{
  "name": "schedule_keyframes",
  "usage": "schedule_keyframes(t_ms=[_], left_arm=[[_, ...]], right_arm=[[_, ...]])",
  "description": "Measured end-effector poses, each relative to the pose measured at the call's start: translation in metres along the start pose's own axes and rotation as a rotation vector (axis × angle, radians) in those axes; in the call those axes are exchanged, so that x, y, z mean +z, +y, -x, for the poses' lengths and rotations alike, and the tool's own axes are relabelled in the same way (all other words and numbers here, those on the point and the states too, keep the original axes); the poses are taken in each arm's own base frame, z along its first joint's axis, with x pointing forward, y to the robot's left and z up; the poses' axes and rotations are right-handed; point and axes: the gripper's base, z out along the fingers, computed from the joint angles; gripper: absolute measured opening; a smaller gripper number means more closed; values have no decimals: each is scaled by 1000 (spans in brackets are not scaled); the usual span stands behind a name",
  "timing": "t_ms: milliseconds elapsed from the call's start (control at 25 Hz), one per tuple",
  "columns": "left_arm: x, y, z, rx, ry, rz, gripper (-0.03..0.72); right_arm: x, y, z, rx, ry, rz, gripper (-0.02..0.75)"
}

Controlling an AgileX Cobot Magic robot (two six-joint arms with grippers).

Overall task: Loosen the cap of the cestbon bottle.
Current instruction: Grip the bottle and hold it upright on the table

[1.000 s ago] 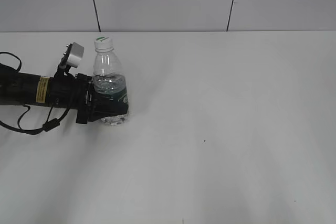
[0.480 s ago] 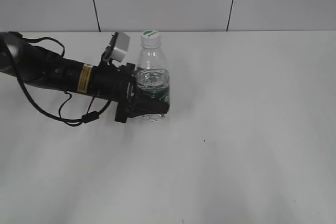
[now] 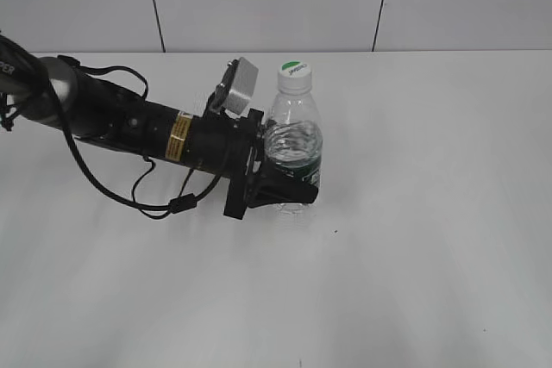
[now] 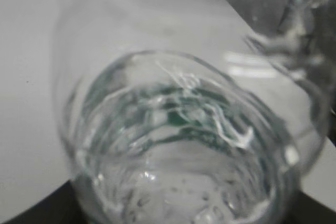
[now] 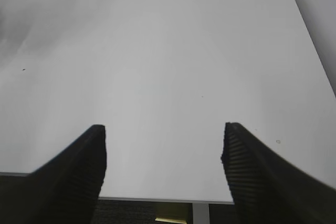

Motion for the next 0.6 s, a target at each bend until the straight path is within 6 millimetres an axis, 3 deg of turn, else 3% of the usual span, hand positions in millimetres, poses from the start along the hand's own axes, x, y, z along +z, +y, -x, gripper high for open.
schedule_keyframes(t_ms=[400,600], left_arm=[[1,-3,-6,102,31,-29,408],[7,-3,-23,75,31,-45,408]], right_arm=[[0,0,0,0,0,0,529],[0,0,0,0,0,0,529]])
